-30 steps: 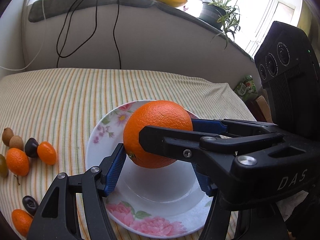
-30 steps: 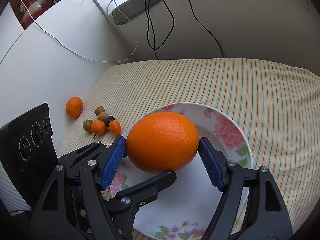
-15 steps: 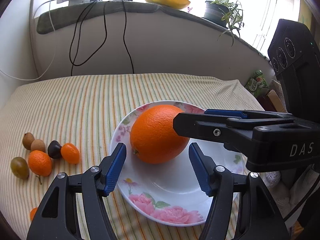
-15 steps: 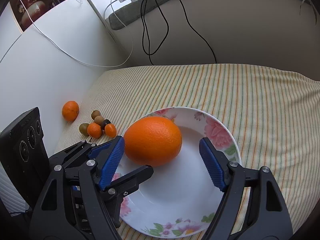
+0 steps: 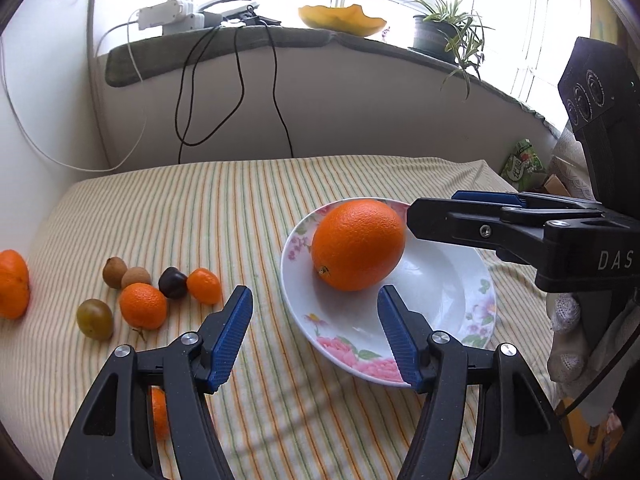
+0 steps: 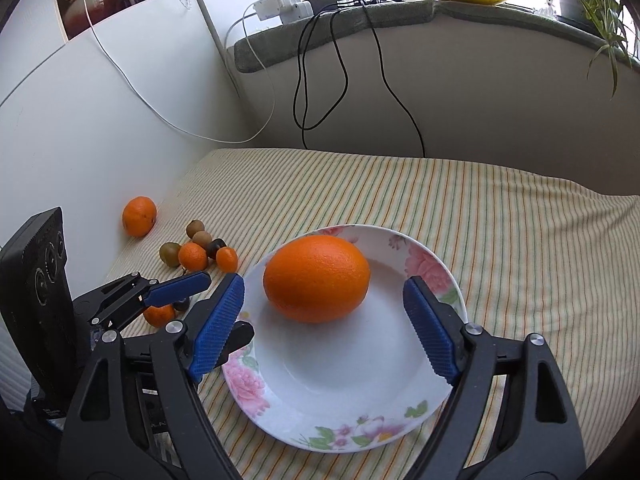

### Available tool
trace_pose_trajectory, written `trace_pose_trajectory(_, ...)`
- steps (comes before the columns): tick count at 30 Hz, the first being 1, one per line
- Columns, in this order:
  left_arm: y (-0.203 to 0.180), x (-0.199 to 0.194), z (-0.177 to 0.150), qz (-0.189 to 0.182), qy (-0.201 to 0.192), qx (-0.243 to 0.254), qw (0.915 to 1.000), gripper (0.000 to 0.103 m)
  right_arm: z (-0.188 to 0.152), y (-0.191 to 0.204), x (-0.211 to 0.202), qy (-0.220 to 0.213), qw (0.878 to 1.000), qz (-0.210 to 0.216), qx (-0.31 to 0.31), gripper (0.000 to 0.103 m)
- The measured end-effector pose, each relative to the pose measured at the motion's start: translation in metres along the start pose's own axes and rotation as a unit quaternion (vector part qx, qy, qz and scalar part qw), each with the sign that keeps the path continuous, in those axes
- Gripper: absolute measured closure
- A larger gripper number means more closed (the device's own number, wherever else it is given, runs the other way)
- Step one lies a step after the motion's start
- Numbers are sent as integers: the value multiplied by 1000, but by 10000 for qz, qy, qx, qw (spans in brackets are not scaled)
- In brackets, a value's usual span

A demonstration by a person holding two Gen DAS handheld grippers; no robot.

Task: Organize fruits
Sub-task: 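Lower the large orange onto the plate and open the right gripper, then grasp the tangerine with the left gripper while the right gripper grasps the dark plum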

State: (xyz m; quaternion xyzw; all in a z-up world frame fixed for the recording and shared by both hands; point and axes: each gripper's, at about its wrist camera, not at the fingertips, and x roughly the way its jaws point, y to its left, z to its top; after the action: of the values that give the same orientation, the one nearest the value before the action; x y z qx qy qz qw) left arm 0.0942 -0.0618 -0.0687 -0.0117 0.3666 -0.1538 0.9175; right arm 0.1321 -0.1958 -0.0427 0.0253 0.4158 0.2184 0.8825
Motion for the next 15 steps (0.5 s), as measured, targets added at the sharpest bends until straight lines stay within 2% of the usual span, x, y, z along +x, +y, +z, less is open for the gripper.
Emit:
trace_pose_trajectory(7, 25, -32, -17, 323, -159, -37, 9993, 38, -2, 16, -14, -329, 9990, -116, -274, 11)
trace_pose_trajectory(10, 41, -45, -27, 524, -202, -145, 9983, 38, -3, 25, -18, -366, 9982, -123, -465, 7)
trace_pose_trajectory(15, 70, -60, -46, 743, -121, -412, 9963, 38, -2, 41, -19, -362, 9972, 18, -651, 6)
